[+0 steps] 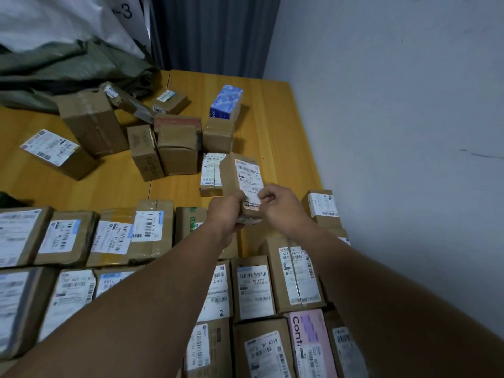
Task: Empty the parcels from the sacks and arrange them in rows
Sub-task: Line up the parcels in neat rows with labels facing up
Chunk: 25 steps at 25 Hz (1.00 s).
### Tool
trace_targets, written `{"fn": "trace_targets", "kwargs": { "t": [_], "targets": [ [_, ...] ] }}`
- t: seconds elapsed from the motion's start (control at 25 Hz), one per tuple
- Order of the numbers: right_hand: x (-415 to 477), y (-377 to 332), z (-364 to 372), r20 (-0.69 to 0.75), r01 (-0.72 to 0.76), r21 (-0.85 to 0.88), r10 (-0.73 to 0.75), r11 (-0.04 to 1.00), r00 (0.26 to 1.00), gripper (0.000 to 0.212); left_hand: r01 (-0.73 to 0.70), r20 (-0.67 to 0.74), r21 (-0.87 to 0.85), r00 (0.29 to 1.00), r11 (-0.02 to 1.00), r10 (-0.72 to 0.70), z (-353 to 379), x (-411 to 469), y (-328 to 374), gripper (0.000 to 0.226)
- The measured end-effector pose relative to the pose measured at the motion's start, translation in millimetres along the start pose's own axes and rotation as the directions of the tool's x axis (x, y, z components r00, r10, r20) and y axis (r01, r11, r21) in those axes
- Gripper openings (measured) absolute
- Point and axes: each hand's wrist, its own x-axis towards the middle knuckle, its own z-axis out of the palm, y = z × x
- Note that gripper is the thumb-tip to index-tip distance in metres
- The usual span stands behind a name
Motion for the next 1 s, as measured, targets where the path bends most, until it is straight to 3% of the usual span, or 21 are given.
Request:
{"fn": "trace_targets", "kwargs": {
  "t": [0.08, 0.16, 0.44, 0.64, 0.8, 1.0],
  "targets": [
    [-3, 0, -6, -0.125, -0.063, -0.087, 0.052, 0.994, 0.991, 0.016, 0.003, 0.024, -0.025, 1.0, 1.0, -0.003, -6, -5, 1, 0.024],
    [-5, -2, -11, -0.147, -0.153, -0.114, 0.136, 0.982, 0.98, 0.02, 0.001, 0.03, -0.034, 1.0, 0.999, 0.0, -13, -9, 1, 0.028],
    [-1, -10, 15, 0.017, -0.168, -0.302, 0.182, 0.938, 0.983, 0.026, -0.036, -0.116, -0.059, 0.993, 0.998, 0.029, -46, -4, 8, 0.03],
    [12, 14, 77, 0.099, -0.196, -0.487, 0.277, 0.851, 0.956, 0.008, -0.012, -0.184, -0.001, 0.983, 1.0, 0.011, -68, 14, -2, 0.042],
    [24, 24, 115, 0.08, -0.174, -0.605, 0.276, 0.777, 0.958, 0.043, -0.008, -0.238, 0.023, 0.971, 1.0, 0.014, -80, 31, -13, 0.037],
    [33, 46, 136, 0.14, -0.178, -0.583, 0.314, 0.793, 0.939, 0.068, -0.001, -0.25, 0.061, 0.968, 0.998, 0.016, -82, 42, -32, 0.039]
  ]
}}
